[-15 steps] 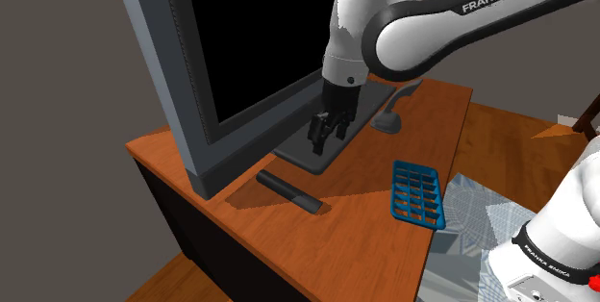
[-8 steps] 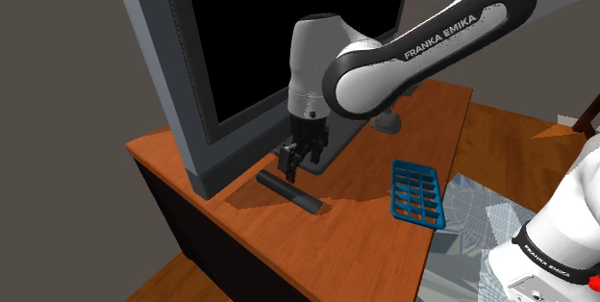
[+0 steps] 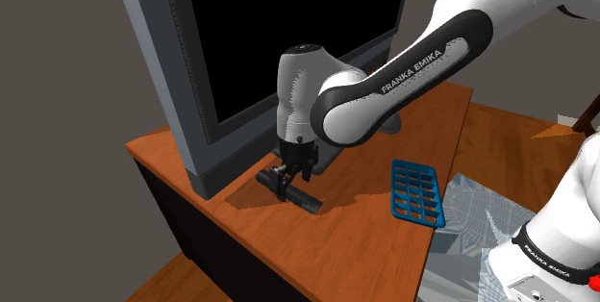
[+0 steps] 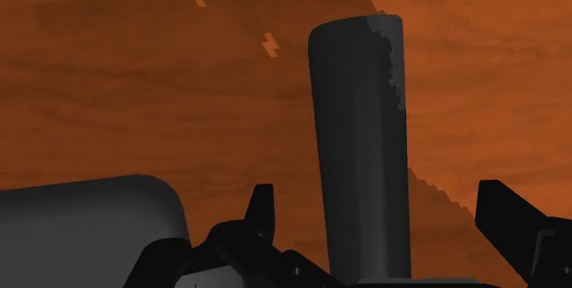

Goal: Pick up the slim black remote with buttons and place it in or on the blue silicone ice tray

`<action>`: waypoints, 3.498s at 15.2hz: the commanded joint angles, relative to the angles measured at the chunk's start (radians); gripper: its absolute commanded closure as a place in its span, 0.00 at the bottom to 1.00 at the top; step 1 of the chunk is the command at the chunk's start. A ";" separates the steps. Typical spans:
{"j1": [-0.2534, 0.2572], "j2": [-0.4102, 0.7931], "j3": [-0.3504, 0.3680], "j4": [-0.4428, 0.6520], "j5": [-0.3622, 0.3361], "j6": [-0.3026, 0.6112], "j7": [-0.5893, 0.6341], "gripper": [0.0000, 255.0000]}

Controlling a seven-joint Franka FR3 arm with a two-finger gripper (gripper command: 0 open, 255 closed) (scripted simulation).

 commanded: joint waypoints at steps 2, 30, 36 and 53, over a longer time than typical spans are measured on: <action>0.003 0.012 -0.003 -0.007 -0.007 0.019 0.004 0.00; -0.013 -0.076 0.013 0.045 0.042 -0.113 -0.022 1.00; -0.018 -0.115 0.017 0.084 0.063 -0.188 -0.032 1.00; -0.028 -0.706 -0.095 -0.483 0.325 -0.200 -0.321 1.00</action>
